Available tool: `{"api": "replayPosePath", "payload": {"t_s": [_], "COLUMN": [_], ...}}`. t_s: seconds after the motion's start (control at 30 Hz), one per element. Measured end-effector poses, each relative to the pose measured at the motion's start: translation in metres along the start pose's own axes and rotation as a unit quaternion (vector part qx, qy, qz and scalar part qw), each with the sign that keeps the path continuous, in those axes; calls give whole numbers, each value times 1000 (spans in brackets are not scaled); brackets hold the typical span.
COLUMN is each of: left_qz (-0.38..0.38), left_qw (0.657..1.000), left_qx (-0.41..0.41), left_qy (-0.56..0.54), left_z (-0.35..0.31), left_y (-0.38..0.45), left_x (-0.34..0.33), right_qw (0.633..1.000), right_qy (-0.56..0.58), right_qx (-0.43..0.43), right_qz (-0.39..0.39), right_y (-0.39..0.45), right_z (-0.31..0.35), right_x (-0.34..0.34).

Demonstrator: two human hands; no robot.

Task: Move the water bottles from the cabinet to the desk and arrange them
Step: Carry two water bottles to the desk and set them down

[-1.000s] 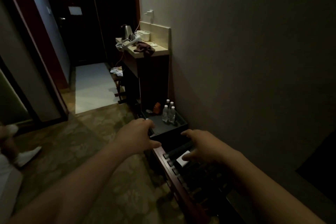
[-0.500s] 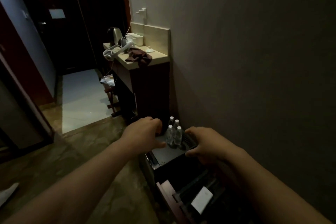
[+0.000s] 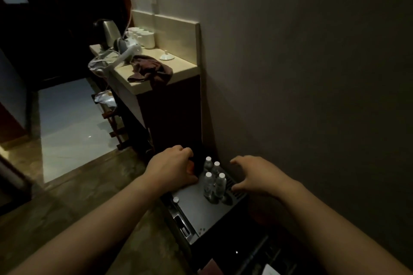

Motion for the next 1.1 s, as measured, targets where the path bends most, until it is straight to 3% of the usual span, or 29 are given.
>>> {"api": "replayPosePath", "payload": {"t_s": [0.4, 0.7, 0.83, 1.1], "left_qz": [68, 133, 161, 174], "left_qw": [987, 959, 951, 955], "left_qx": [-148, -250, -256, -191], "left_qy": [3, -2, -57, -146], "left_z": [89, 111, 111, 123], "left_y": [146, 204, 210, 226], "left_x": [-78, -180, -245, -369], "right_qw": [982, 943, 924, 901], "right_qy": [36, 100, 124, 176], "right_qx": [-184, -312, -352, -390], "right_qz": [-2, 63, 83, 76], "right_y": [121, 166, 177, 216], "right_z": [-7, -36, -59, -109], "right_x": [-36, -115, -168, -270]}}
Point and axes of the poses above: each hand's wrist, its own y-axis towards the middle knuckle, its own x-axis out of the back of the hand, z = x × y, the point moved 10 cm from there along y, towards the middle knuckle, and after that the axes turned 9 degrees about -x, right-handed, at the moved point
